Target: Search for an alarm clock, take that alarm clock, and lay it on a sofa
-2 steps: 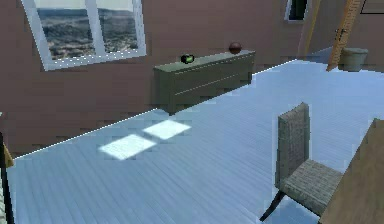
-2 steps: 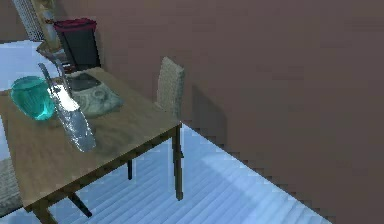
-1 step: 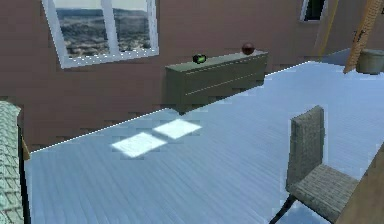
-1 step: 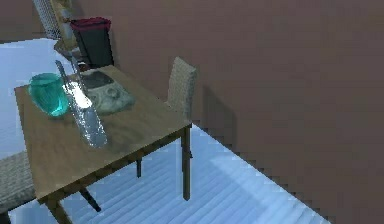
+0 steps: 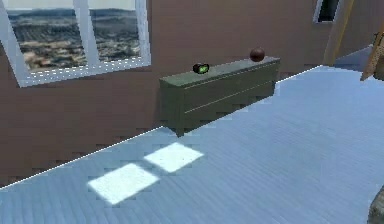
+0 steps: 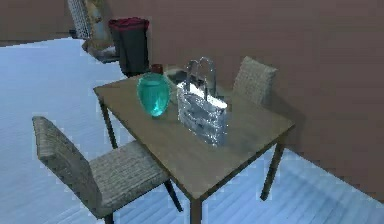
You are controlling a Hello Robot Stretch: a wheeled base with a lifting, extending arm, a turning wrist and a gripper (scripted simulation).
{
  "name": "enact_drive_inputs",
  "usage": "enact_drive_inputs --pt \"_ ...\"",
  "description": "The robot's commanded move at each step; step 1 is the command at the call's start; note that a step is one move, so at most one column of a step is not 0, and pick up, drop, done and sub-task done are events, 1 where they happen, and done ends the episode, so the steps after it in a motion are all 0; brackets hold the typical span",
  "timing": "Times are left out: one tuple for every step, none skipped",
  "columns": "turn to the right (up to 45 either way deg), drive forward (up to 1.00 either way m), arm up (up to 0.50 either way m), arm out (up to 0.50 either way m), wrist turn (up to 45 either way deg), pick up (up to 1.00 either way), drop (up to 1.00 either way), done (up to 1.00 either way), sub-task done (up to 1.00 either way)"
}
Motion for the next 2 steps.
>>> enact_drive_inputs --pt "-12.0 0.00 0.00 0.00 0.0 0.00 0.00 0.00 0.00" --pt "0.0 0.80 0.00 0.00 0.0 0.00 0.00 0.00 0.00"
